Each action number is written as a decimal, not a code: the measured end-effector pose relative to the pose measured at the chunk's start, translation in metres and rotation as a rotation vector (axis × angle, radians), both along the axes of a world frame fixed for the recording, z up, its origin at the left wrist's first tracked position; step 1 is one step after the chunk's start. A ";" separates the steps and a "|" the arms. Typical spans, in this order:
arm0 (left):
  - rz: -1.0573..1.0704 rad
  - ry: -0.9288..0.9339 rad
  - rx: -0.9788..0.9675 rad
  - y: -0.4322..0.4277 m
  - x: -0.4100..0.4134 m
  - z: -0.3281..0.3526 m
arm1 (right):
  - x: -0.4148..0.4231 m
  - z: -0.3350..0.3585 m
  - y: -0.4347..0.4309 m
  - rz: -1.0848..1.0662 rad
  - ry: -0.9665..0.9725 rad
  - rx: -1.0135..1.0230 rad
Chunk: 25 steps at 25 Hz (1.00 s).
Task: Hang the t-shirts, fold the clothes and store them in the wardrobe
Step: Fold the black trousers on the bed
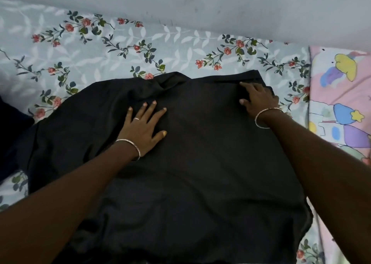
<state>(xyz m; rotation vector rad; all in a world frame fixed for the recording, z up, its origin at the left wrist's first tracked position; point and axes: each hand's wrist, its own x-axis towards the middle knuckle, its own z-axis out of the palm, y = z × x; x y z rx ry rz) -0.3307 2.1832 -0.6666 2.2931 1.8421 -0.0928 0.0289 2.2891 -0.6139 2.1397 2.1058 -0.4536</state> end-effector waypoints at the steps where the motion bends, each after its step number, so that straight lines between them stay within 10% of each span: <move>1: -0.014 0.020 -0.015 -0.003 0.001 -0.007 | -0.004 -0.001 0.009 0.003 -0.039 -0.007; 14: -0.007 -0.196 0.054 -0.009 -0.005 0.014 | 0.013 0.007 0.037 -0.124 -0.413 0.063; 21: 0.422 -0.269 0.458 -0.002 -0.085 0.049 | -0.056 0.027 0.042 0.151 -0.063 0.189; 25: 0.725 -0.176 0.164 0.026 -0.141 0.052 | -0.151 0.026 0.046 0.180 0.220 -0.016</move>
